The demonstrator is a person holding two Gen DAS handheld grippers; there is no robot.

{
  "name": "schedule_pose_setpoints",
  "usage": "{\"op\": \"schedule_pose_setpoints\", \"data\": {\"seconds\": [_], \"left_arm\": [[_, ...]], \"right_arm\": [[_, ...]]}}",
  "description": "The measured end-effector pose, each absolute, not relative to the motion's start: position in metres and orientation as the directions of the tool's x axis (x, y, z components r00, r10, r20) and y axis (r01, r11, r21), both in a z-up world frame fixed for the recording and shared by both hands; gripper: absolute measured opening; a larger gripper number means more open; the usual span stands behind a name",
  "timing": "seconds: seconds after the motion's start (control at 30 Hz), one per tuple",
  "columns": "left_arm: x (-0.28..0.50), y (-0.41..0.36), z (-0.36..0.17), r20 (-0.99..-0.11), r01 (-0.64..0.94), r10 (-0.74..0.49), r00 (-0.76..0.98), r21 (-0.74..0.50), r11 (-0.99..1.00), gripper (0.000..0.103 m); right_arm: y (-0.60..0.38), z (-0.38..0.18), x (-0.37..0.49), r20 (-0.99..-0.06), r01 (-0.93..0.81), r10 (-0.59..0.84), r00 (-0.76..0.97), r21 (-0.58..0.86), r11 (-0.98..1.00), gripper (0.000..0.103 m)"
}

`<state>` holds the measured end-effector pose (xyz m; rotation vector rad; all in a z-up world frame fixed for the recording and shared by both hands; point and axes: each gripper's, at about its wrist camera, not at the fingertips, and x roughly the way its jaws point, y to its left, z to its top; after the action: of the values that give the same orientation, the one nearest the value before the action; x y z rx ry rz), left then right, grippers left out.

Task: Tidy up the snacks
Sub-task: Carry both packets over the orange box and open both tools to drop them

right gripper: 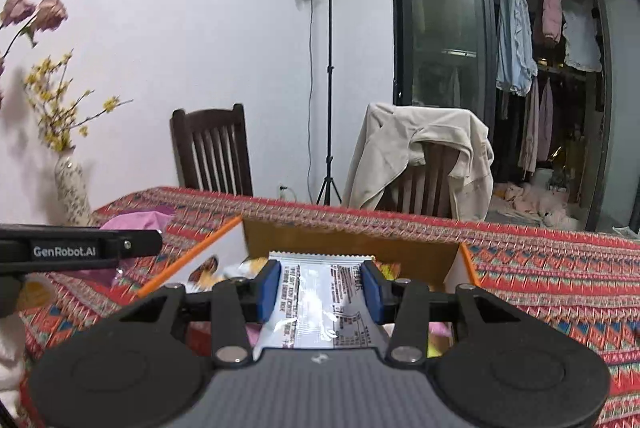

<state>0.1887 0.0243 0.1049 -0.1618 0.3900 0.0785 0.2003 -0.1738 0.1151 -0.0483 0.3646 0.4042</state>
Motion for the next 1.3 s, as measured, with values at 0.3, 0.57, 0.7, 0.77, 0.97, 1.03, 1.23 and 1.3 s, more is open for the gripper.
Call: {"op": "schedule_pose_setpoints", "data": {"seconds": [0.3, 0.57, 0.7, 0.77, 0.97, 1.03, 1.23, 1.3], "left_arm": [[0.232, 0.014, 0.101, -0.371, -0.139, 0.064, 0.926, -0.178, 0.974, 0.062], [0.246, 0.023, 0.077, -0.394, -0.153, 0.074, 0.916, -0.173, 0.973, 0.062], [0.25, 0.024, 0.07, -0.409, -0.162, 0.082, 0.909, -0.163, 0.973, 0.062], [0.25, 0.023, 0.069, -0.408, -0.159, 0.082, 0.909, -0.157, 0.975, 0.062], [0.25, 0.018, 0.066, -0.408, -0.15, 0.083, 0.909, -0.137, 0.979, 0.063], [0.25, 0.018, 0.066, -0.405, -0.145, 0.078, 0.911, -0.138, 0.98, 0.064], [0.241, 0.021, 0.07, -0.34, -0.169, 0.106, 0.935, -0.161, 0.972, 0.103], [0.241, 0.021, 0.07, -0.341, -0.176, 0.112, 0.934, -0.163, 0.971, 0.103]], "right_arm": [[-0.176, 0.108, 0.244, -0.335, -0.346, 0.352, 0.874, 0.079, 0.935, 0.043], [-0.183, 0.085, 0.256, -0.336, -0.342, 0.355, 0.872, 0.1, 0.934, 0.043], [-0.183, 0.081, 0.256, -0.34, -0.342, 0.354, 0.871, 0.095, 0.935, 0.043], [-0.183, 0.08, 0.256, -0.344, -0.34, 0.351, 0.871, 0.095, 0.936, 0.043], [-0.183, 0.075, 0.262, -0.363, -0.32, 0.331, 0.871, 0.094, 0.943, 0.044], [-0.183, 0.073, 0.264, -0.371, -0.313, 0.327, 0.869, 0.098, 0.945, 0.047], [-0.188, 0.072, 0.259, -0.352, -0.291, 0.31, 0.883, 0.109, 0.951, 0.102], [-0.19, 0.071, 0.26, -0.353, -0.291, 0.315, 0.881, 0.121, 0.949, 0.103]]}}
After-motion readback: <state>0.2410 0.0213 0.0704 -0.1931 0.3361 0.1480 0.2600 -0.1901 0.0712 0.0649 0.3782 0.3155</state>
